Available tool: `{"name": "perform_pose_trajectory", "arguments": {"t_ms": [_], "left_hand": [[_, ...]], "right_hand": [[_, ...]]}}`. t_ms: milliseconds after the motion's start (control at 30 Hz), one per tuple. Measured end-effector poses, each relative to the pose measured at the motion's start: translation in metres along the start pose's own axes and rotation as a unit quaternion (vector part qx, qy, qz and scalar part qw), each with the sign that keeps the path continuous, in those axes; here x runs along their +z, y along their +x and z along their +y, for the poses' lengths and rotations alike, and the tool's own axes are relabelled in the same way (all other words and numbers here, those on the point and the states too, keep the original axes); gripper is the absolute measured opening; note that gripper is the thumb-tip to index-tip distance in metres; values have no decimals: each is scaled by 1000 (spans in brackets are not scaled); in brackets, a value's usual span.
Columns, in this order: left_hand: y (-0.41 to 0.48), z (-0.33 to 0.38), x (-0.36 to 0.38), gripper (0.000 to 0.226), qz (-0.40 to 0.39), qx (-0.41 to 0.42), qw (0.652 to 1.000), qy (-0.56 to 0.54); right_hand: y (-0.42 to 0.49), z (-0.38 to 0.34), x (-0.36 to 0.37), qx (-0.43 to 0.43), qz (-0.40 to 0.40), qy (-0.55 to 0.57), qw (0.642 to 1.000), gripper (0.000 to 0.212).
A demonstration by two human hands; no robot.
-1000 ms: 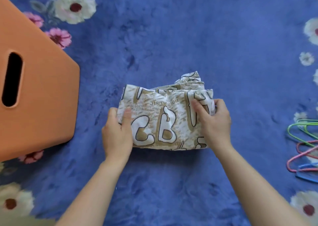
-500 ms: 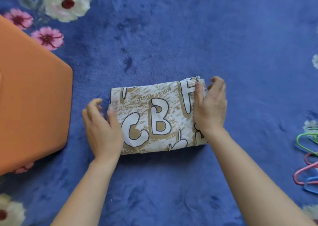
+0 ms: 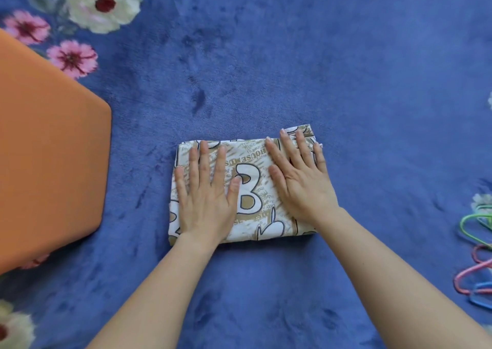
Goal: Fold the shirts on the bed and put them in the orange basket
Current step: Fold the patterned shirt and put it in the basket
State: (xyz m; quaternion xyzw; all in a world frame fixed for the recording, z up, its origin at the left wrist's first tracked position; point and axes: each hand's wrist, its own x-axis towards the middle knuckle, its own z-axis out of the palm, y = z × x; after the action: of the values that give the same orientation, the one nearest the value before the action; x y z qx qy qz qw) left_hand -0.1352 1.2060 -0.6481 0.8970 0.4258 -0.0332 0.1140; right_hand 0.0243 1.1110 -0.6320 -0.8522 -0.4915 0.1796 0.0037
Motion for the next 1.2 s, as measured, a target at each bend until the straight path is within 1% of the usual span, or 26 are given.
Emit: {"name": "perform_pose_trajectory", "arguments": {"t_ms": [67, 100, 133, 200, 233, 267, 300, 333, 367, 400, 433, 467, 500, 533, 600, 633, 700, 767, 833, 933, 1000, 1067, 1133, 1200], "left_hand": [[0, -1, -3, 62, -6, -3, 1000, -17], [-1, -4, -5, 62, -12, -5, 999, -36], [-3, -8, -9, 62, -23, -10, 998, -62], [-13, -15, -18, 63, -22, -44, 989, -140], [-18, -18, -26, 65, -8, -86, 976, -200], [-23, -19, -35, 70, 8, -146, 952, -270], [-26, -21, -41, 76, 14, -212, 917, -338], [-28, -24, -47, 78, 2, -273, 876, -398], [-27, -27, -54, 74, -30, -327, 827, -457], [-26, -30, -61, 66, -74, -366, 769, -519], [-27, -34, -72, 54, -124, -390, 712, -570], [-30, -37, -84, 41, -175, -403, 665, -603], [-35, -40, -102, 33, -222, -405, 638, -616], [-41, -42, -119, 30, -262, -395, 624, -621], [-56, -43, -153, 31, -300, -359, 609, -640], [-67, -45, -176, 33, -298, -337, 606, -655], [-88, -51, -216, 39, -284, -292, 613, -677], [-103, -55, -244, 34, -268, -252, 621, -692], [-117, -70, -282, 31, -236, -231, 627, -705], [-131, -104, -328, 36, -197, -223, 624, -722], [-130, -133, -349, 37, -182, -217, 636, -718], [-123, -168, -369, 41, -168, -219, 644, -713], [-109, -202, -384, 40, -153, -224, 654, -706], [-88, -243, -397, 41, -129, -226, 673, -692]], "right_hand": [[-2, 4, -1, 13, 24, 41, 999, 56], [-6, 6, -3, 45, 42, 89, 994, 60], [-10, 9, -7, 100, 60, 155, 981, 70], [-22, 12, -14, 232, 81, 283, 927, 95], [-28, 10, -19, 272, 76, 323, 903, 97], [-32, 9, -23, 291, 68, 364, 882, 85], [-35, 7, -26, 296, 64, 426, 853, 62], [-38, 5, -31, 301, 49, 498, 812, 41], [-40, 3, -37, 308, 23, 555, 772, 31], [-43, 3, -43, 320, -12, 591, 740, 28], [-49, 4, -51, 333, -56, 607, 719, 29], [-55, 4, -60, 340, -101, 614, 705, 30], [-63, 2, -73, 339, -136, 617, 697, 31], [-73, -1, -86, 333, -163, 627, 686, 31], [-94, -10, -114, 314, -186, 657, 660, 31], [-106, -18, -132, 296, -191, 671, 653, 31], [-126, -36, -164, 262, -196, 696, 639, 30], [-137, -50, -188, 234, -192, 710, 636, 32], [-140, -77, -218, 202, -192, 712, 645, 36], [-138, -125, -256, 168, -194, 699, 668, 36], [-129, -157, -272, 159, -196, 691, 677, 36], [-114, -190, -284, 153, -195, 682, 688, 30], [-93, -221, -295, 144, -187, 667, 707, 24], [-62, -262, -307, 125, -172, 642, 737, 22]]}}
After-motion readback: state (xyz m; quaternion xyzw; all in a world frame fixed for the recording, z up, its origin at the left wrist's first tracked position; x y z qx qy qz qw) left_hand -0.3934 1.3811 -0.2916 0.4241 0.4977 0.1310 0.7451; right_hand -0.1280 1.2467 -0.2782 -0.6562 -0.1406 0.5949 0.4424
